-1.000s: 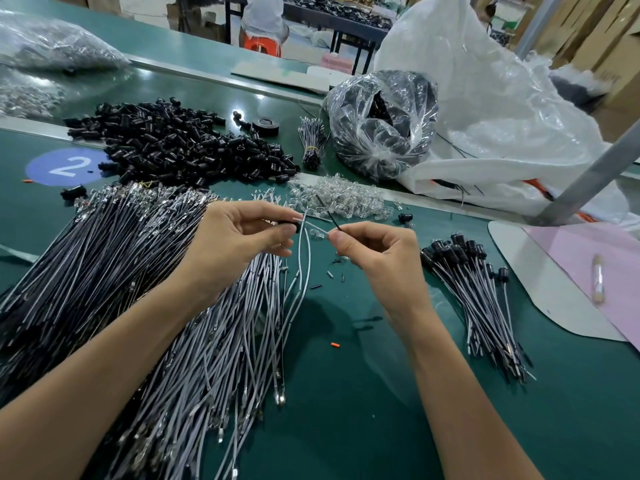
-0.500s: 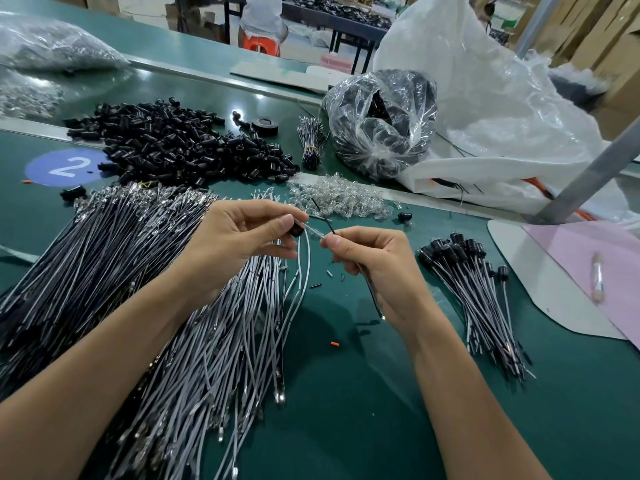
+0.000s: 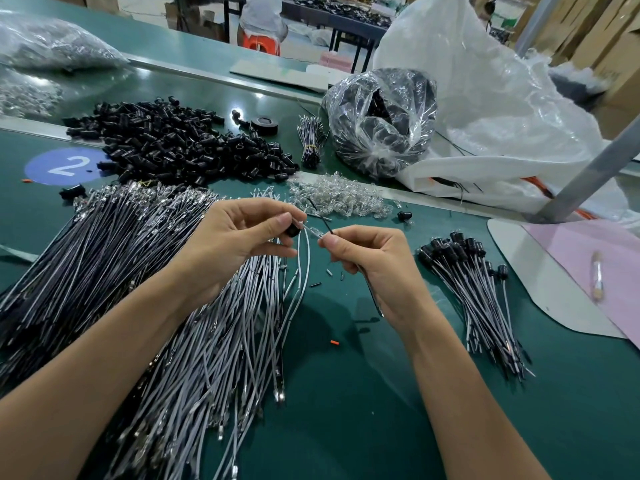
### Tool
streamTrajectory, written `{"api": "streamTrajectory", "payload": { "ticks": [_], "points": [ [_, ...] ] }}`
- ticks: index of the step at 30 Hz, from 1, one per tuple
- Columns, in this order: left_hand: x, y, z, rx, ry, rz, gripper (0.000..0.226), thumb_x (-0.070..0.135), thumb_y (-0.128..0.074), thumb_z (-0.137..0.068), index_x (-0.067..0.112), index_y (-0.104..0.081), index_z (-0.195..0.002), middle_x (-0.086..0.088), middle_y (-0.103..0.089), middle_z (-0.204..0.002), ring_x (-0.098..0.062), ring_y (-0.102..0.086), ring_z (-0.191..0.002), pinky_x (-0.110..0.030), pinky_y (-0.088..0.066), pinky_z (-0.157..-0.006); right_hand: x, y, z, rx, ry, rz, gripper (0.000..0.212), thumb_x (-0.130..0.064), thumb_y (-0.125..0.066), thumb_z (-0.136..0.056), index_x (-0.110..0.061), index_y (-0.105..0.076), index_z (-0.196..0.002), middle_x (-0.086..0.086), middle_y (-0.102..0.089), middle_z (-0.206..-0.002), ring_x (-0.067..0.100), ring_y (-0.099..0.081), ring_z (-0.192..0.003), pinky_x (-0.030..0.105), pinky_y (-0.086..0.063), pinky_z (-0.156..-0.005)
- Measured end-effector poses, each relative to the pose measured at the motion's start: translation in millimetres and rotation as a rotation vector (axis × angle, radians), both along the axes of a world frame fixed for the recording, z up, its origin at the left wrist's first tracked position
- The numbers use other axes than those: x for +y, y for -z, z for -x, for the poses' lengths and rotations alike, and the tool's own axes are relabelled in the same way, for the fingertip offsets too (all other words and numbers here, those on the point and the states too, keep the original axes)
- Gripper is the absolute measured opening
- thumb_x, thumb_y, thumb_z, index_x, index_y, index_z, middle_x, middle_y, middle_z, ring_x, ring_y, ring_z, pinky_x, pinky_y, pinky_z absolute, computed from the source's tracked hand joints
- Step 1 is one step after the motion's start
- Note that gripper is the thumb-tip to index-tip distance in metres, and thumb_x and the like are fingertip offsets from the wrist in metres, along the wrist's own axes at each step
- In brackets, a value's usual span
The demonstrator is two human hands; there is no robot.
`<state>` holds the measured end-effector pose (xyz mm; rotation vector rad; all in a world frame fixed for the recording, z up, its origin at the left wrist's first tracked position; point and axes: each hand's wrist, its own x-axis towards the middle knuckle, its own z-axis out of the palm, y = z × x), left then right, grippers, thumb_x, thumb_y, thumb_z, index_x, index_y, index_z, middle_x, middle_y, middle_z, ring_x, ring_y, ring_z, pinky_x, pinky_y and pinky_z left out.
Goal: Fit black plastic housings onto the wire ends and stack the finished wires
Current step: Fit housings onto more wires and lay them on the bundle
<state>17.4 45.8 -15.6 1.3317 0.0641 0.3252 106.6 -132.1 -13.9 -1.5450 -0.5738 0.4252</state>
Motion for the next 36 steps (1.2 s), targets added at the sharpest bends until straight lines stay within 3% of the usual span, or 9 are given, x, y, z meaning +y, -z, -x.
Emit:
{"api": "streamTrajectory", "payload": {
  "ticks": [9, 15, 36],
  "points": [
    [2.1, 1.3, -2.7, -0.006, -0.121, 0.071, 0.024, 0.010, -0.065, -0.075, 0.007, -0.070, -0.099, -0.006, -0.075, -0.089, -0.016, -0.072, -0.076, -0.021, -0.058, -0.069, -0.1, 0.5, -1.0, -0.086, 0.125, 0.002, 0.004, -0.006, -0.076, -0.081, -0.002, -0.075, -0.081, -0.007, -0.062, -0.056, -0.001, -0.050, -0.050, 0.009, -0.038, -0.053],
    [2.6, 1.8, -2.9, -0.022, -0.123, 0.055, 0.031, 0.009, -0.065, -0.074, 0.008, -0.067, -0.106, -0.007, -0.075, -0.093, -0.018, -0.072, -0.079, -0.023, -0.058, -0.069, 1.2, 1.9, -0.8, -0.133, 0.151, 0.041, 0.003, -0.008, -0.077, -0.081, -0.009, -0.076, -0.078, -0.006, -0.063, -0.057, 0.001, -0.051, -0.051, 0.010, -0.038, -0.053],
    [-4.9, 1.6, -2.0, -0.068, -0.102, -0.099, 0.039, 0.009, -0.073, -0.067, 0.010, -0.066, -0.106, -0.005, -0.076, -0.097, -0.019, -0.073, -0.090, -0.022, -0.057, -0.071, 1.6, 0.4, 1.8, -0.170, 0.169, 0.038, 0.006, -0.012, -0.078, -0.082, -0.006, -0.077, -0.082, -0.005, -0.064, -0.059, 0.004, -0.050, -0.054, 0.013, -0.039, -0.055]
  ]
}}
